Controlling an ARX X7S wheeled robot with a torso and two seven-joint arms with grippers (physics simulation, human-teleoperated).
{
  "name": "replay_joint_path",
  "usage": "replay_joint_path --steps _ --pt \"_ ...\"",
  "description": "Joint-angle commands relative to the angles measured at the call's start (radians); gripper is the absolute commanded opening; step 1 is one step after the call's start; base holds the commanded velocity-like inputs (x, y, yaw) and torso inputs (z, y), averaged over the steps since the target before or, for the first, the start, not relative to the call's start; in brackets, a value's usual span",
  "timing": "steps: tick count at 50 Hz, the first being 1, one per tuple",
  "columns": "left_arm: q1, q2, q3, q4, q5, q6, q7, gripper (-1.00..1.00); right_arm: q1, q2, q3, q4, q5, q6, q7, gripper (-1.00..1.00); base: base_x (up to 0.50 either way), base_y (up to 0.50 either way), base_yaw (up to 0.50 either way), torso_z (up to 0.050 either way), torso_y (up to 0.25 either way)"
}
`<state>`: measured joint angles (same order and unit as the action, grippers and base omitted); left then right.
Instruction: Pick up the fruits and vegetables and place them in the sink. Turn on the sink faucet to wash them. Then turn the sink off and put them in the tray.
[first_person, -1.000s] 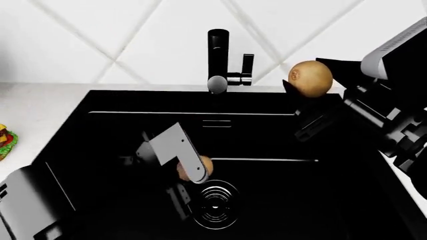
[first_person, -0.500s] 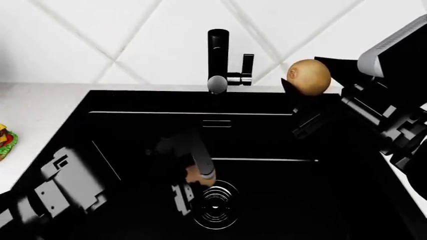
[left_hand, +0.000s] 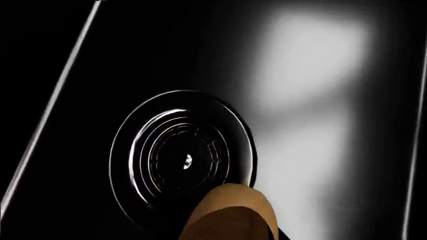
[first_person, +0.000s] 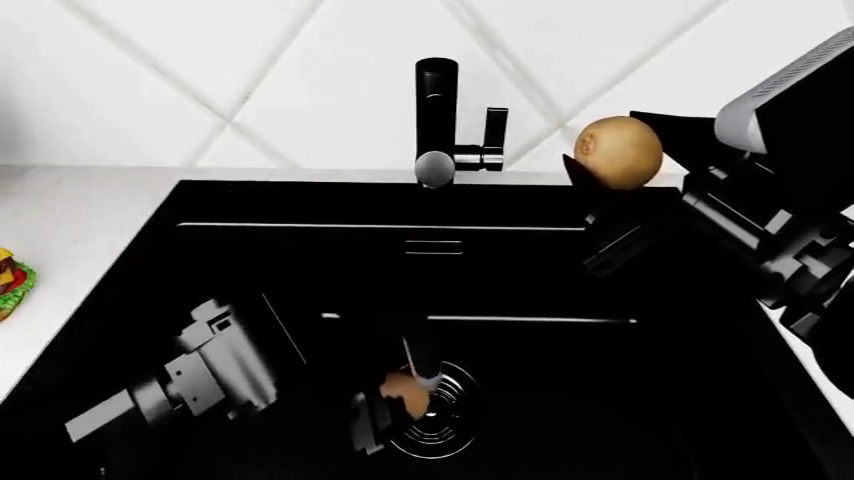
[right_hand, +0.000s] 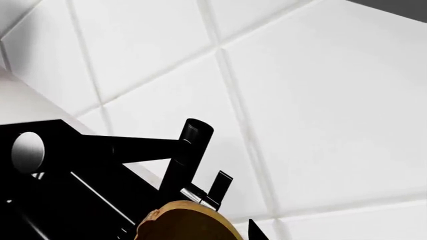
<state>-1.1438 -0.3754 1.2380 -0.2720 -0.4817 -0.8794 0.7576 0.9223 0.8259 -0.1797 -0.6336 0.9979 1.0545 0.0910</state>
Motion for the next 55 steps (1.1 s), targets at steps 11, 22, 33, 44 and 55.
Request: replay_joint_path --steps 11,22,33,44,55 --pt "0.008 0.062 0.087 -0.127 0.032 0.091 0.104 1.0 -0.003 0.003 -0.016 0.004 -0.015 -0.004 -0.014 -1.0 0.0 0.0 0.0 0.0 0.001" --pt "0.019 -0.029 0.032 0.048 -0.018 0.04 0.047 1.0 -0.02 0.024 -0.049 -0.017 0.022 0.03 -0.046 -1.0 0.0 0.0 0.0 0.0 0.0" --pt "0.056 -0.188 -0.073 0.321 -0.102 -0.063 -0.089 1.0 -0.021 0.03 -0.13 -0.035 0.02 0.067 -0.089 -1.0 0.0 0.0 0.0 0.0 0.0" --pt "0.08 -0.298 -0.156 0.524 -0.167 -0.169 -0.218 1.0 0.028 0.004 -0.234 -0.013 -0.004 0.117 -0.134 -1.0 0.0 0.0 0.0 0.0 0.0" --pt "0.043 -0.372 -0.275 0.623 -0.252 -0.249 -0.284 1.0 0.061 -0.032 -0.356 0.048 -0.083 0.119 -0.19 -1.0 0.0 0.0 0.0 0.0 0.0"
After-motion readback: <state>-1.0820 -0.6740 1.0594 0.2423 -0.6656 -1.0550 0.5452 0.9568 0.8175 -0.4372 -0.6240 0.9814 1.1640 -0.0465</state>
